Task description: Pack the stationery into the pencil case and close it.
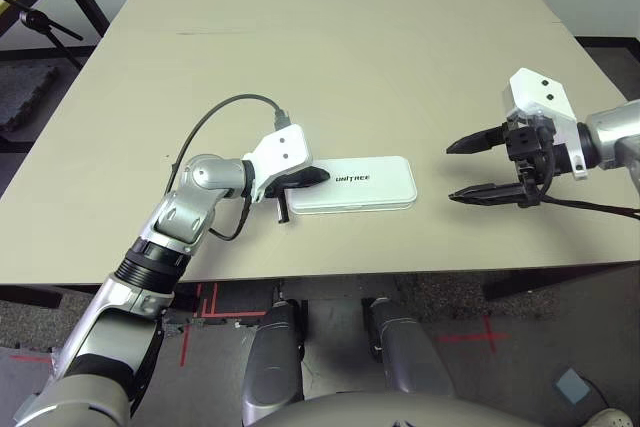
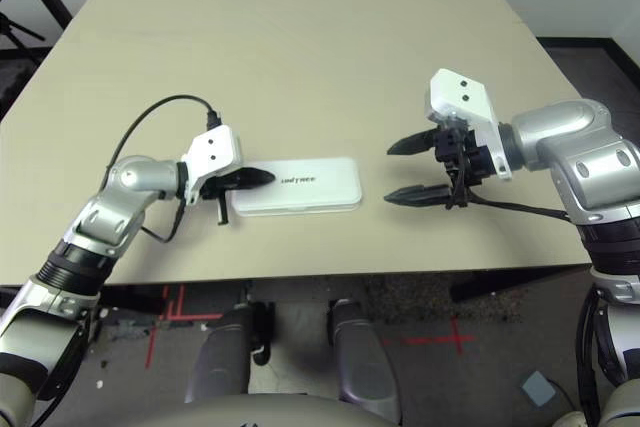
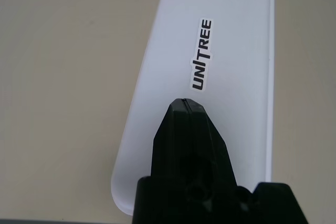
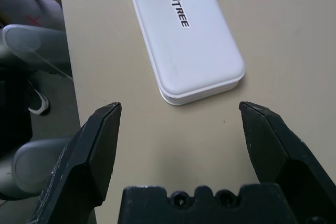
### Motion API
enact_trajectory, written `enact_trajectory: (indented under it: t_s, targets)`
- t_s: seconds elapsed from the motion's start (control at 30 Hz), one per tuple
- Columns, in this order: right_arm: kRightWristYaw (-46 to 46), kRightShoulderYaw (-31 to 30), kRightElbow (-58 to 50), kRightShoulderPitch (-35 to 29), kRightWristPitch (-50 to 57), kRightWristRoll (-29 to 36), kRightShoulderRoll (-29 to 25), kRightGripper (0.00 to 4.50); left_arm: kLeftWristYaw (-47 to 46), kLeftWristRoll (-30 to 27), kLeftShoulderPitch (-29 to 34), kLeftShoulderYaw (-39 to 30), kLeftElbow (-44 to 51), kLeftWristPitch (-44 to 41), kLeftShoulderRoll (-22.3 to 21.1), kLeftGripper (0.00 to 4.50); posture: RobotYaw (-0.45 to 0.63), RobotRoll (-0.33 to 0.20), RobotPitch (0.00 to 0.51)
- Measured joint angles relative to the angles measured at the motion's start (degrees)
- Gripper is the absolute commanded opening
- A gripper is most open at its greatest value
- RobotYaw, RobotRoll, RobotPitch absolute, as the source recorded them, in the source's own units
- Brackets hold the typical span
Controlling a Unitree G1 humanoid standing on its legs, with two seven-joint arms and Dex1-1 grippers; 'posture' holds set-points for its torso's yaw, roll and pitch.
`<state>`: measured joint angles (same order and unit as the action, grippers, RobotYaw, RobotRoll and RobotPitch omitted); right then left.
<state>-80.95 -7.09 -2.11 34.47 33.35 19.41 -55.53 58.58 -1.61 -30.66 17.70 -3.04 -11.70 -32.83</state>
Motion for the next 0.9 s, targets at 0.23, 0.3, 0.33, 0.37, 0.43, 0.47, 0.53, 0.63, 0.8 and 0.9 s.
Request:
enact_trajectory:
  t_s: [0.23, 0.3, 0.33, 0.37, 0.43, 0.47, 0.53, 0.63, 0.8, 0.9]
  targets:
    - [0.9, -0.1, 0.5, -0.4, -0.8, -0.6, 0.2, 4.50, 2.4, -0.5, 0.3, 0.9, 2.6, -3.7, -0.7, 0.01, -0.14, 0.000, 0.161]
    - [0.9, -0.3, 0.6, -0.7, -0.8, -0.7, 0.3, 4.50, 3.5, -1.5, 0.9, 0.9, 3.9, -5.4, -0.8, 0.01, -0.14, 0.000, 0.163]
    - [1.0, -0.4, 0.6, -0.8, -0.9, -0.7, 0.3, 4.50, 4.0, -1.7, 1.1, 1.0, 4.5, -6.0, -1.0, 0.01, -0.14, 0.000, 0.164]
    - [1.0, -0.4, 0.7, -0.8, -0.9, -0.7, 0.4, 4.50, 4.2, -1.7, 1.1, 0.9, 4.7, -6.2, -1.1, 0.01, -0.14, 0.000, 0.165]
    - [1.5, -0.4, 1.2, -0.9, -1.5, -0.7, 0.7, 4.50, 3.6, -1.8, 1.3, 0.5, 4.4, -5.8, -0.7, 0.18, -0.14, 0.000, 0.166]
    - [2.2, -0.3, 1.7, -0.9, -2.0, -0.7, 1.4, 4.50, 2.3, -2.0, 1.5, -0.4, 3.7, -5.3, 0.5, 0.37, -0.14, 0.000, 0.166]
    - [4.3, 0.3, 3.2, -0.9, -3.0, -0.7, 4.1, 4.50, -2.2, -3.0, 1.8, -3.6, 0.9, -4.3, 4.8, 0.91, -0.14, 0.000, 0.169]
    - [8.3, 2.8, 5.3, -0.8, -3.6, 0.2, 8.7, 4.50, -7.1, -7.2, 1.6, -9.4, -0.2, -4.5, 9.7, 2.00, -0.14, 0.000, 0.169]
    - [20.3, 8.7, 9.8, -0.1, -5.1, 1.3, 17.9, 4.50, -16.5, -14.5, -0.7, -21.2, -0.6, -6.3, 14.2, 3.99, -0.13, 0.000, 0.174]
    - [28.2, 12.8, 13.5, 0.6, -7.6, 1.1, 22.7, 4.50, -21.4, -15.4, -0.9, -26.0, -3.7, -5.0, 15.4, 4.45, -0.12, 0.000, 0.175]
